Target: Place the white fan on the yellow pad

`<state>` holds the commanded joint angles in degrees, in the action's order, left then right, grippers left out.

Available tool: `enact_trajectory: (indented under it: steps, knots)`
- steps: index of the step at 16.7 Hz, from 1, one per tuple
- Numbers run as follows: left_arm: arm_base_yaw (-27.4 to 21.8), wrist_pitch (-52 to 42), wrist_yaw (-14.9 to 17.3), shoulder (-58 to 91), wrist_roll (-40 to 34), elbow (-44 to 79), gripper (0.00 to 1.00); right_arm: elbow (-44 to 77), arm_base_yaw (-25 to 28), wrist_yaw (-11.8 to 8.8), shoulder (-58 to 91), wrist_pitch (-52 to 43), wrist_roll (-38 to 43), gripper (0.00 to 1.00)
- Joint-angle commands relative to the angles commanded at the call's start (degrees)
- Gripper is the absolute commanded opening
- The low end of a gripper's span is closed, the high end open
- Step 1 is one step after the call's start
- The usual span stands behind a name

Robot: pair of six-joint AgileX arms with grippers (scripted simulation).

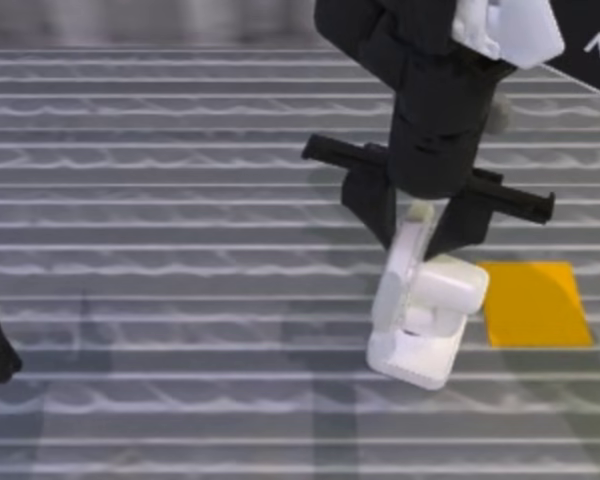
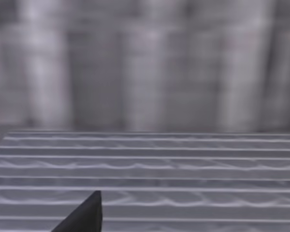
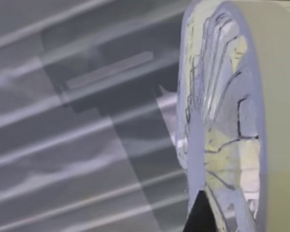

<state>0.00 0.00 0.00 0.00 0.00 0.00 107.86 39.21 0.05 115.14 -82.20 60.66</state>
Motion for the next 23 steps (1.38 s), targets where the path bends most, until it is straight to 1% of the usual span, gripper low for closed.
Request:
enact_trajectory:
  steps: [3,5,7,10,12,15,19,23]
  knots:
    - [0.00,0.00,0.00,0.00,0.00,0.00,1.00,-0.14,-0.28,-0.02,-0.01,0.18,0.09,0.00]
    - [0.00,0.00,0.00,0.00,0.00,0.00,1.00,-0.66,-0.57,-0.27,0.02,-0.33,-1.60,0.00]
    - [0.00,0.00,0.00,0.00,0.00,0.00,1.00,-1.64,-1.29,-0.75,0.00,-1.31,-5.64,0.00]
    - [0.00,0.00,0.00,0.00,0.00,0.00,1.00,-3.42,-3.08,-1.64,-0.29,-3.01,-15.92,0.00]
    - [0.00,0.00,0.00,0.00,0.00,0.00,1.00,-4.59,-4.66,-2.21,-0.70,-4.04,-25.22,0.00]
    - [0.00,0.00,0.00,0.00,0.00,0.00,1.00,-6.21,-7.43,-2.85,-1.72,-5.08,-42.09,0.00]
    - [0.00,0.00,0.00,0.00,0.00,0.00,1.00,-8.13,-11.50,-3.02,-3.59,-5.26,-67.98,0.00]
    - [0.00,0.00,0.00,0.00,0.00,0.00,1.00,-10.12,-15.70,-2.44,-5.84,-4.07,-94.52,0.00]
